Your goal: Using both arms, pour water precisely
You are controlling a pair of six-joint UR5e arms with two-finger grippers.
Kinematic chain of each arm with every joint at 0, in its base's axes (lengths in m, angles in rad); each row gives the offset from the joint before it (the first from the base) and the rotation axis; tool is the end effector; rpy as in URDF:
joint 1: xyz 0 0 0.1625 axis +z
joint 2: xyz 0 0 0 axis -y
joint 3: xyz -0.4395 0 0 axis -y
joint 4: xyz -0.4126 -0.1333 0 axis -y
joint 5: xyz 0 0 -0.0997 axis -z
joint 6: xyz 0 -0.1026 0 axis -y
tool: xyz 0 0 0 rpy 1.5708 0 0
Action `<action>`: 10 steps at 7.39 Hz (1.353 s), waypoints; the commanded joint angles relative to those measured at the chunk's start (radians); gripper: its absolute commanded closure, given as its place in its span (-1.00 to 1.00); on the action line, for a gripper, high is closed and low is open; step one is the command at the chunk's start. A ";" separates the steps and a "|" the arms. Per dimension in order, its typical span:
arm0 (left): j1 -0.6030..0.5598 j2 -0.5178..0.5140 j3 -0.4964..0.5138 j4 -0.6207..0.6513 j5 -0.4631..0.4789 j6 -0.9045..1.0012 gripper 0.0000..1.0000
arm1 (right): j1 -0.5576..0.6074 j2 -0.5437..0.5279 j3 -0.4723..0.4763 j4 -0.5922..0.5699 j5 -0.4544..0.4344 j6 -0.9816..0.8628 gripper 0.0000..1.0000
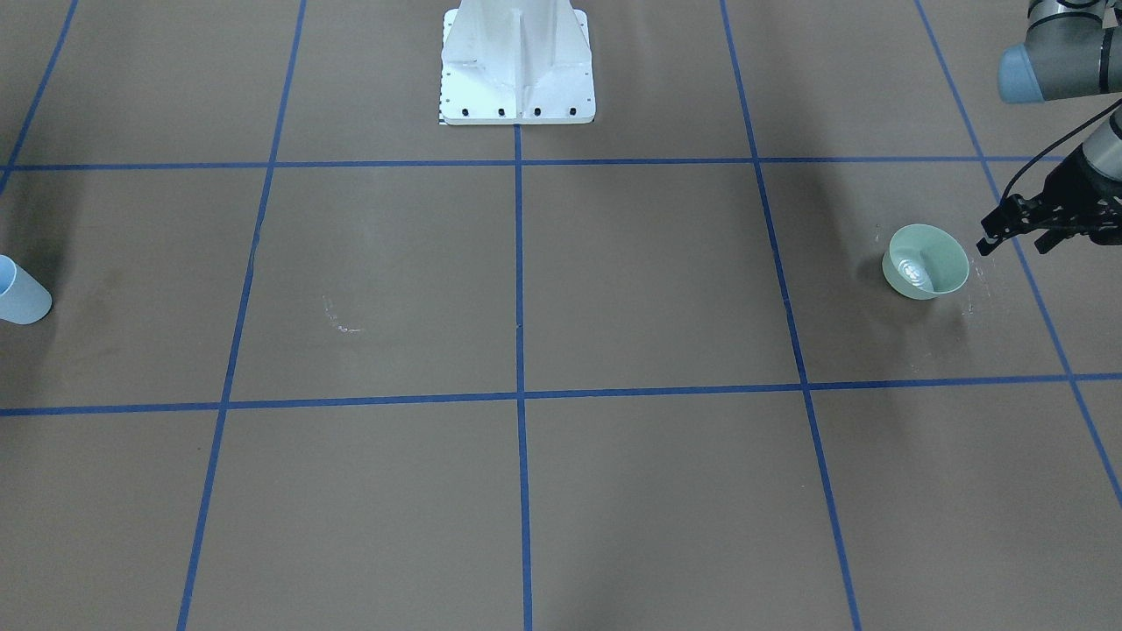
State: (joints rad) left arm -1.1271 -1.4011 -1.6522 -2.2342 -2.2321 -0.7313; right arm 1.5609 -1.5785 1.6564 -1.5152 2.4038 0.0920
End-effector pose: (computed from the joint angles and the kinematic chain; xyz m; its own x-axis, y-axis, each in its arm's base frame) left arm 0.1359 -0.4497 0.6458 0.6644 -0.0294 -0.7468 0.1121 0.9918 0.0607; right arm 0.0523 -0.5165 0.6250 0.6697 -0.0136 0.7425 -0.0519 0.9965 0.0652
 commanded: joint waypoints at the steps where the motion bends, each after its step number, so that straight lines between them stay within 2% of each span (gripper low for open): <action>1: 0.061 -0.007 0.026 -0.057 0.005 -0.068 -0.98 | -0.001 0.002 0.000 0.000 0.000 -0.001 -0.99; 5: 0.125 -0.027 0.064 -0.058 0.008 -0.068 -0.93 | 0.001 0.000 -0.003 0.000 -0.002 -0.002 -0.99; 7: 0.124 -0.029 0.086 -0.062 0.006 -0.068 0.08 | 0.001 0.000 -0.003 0.000 -0.002 -0.002 -0.99; 8: 0.125 -0.029 0.086 -0.062 0.006 -0.068 0.34 | 0.001 0.000 -0.003 0.000 -0.002 -0.002 -0.99; 9: 0.124 -0.029 0.088 -0.062 0.006 -0.066 0.72 | 0.001 0.000 -0.003 0.000 -0.002 -0.002 -0.99; 10: 0.124 -0.030 0.085 -0.062 0.002 -0.066 1.00 | 0.001 0.000 -0.003 0.000 -0.002 -0.002 -0.99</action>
State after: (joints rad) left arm -1.0028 -1.4301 -1.5668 -2.2962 -2.2269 -0.7983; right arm 1.5615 -1.5785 1.6537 -1.5156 2.4022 0.0905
